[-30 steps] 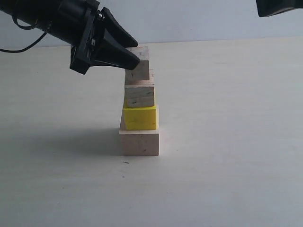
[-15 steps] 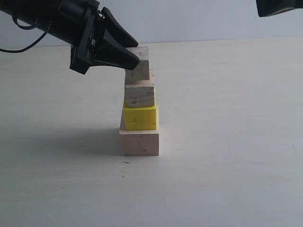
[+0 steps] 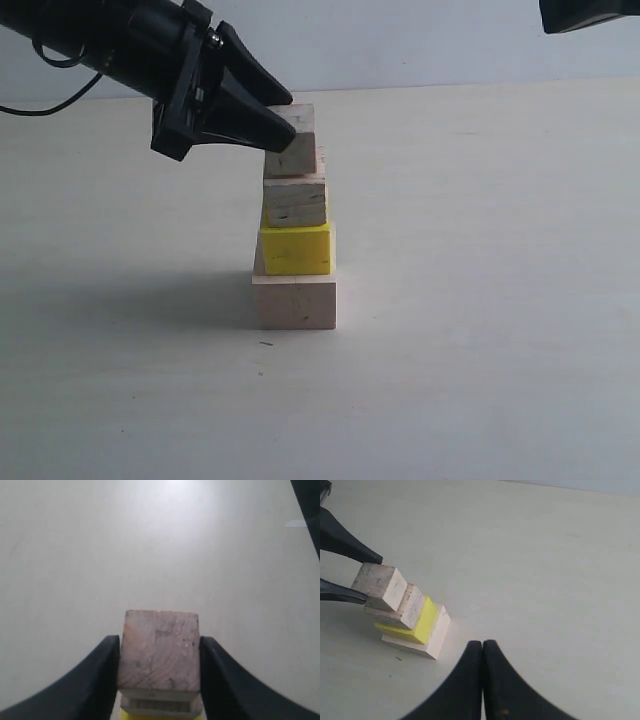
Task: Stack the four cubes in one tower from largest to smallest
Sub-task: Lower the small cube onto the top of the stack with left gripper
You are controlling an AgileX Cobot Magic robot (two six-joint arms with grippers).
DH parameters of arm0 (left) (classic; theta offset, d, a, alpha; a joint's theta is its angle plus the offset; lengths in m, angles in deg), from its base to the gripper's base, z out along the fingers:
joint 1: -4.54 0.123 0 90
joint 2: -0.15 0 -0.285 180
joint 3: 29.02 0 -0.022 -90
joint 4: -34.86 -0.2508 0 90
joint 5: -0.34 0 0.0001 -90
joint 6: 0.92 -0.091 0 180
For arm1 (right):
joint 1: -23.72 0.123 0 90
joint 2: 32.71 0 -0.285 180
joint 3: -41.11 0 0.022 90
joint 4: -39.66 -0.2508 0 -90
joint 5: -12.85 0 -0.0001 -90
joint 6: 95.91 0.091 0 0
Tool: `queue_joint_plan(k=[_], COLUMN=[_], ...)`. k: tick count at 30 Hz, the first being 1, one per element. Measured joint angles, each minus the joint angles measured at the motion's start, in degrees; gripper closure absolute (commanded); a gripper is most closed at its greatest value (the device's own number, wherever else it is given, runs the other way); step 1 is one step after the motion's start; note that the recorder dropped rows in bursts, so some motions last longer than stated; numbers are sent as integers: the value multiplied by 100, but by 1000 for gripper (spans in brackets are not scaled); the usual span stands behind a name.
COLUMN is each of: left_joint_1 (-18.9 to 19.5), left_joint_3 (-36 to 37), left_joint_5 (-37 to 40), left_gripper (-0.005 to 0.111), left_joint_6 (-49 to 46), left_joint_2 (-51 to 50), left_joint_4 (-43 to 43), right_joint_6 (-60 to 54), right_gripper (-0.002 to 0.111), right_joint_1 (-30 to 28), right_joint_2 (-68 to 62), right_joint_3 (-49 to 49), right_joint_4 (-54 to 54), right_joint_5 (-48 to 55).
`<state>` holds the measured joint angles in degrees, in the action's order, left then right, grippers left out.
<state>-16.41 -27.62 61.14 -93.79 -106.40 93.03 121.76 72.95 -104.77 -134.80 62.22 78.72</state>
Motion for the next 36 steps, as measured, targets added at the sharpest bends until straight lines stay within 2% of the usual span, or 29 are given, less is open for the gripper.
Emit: queue_joint_plan(k=[36], left_joint_1=[0], left_joint_3=[0], left_joint_5=[0], left_gripper=[106], left_joint_6=[-8], left_joint_2=[-11], left_joint_4=[42], right_joint_6=[0], right_gripper=[108], right_joint_1=[0], right_joint_2=[0], right_joint_3=[0], right_joint_4=[-46], right_joint_5=[-31])
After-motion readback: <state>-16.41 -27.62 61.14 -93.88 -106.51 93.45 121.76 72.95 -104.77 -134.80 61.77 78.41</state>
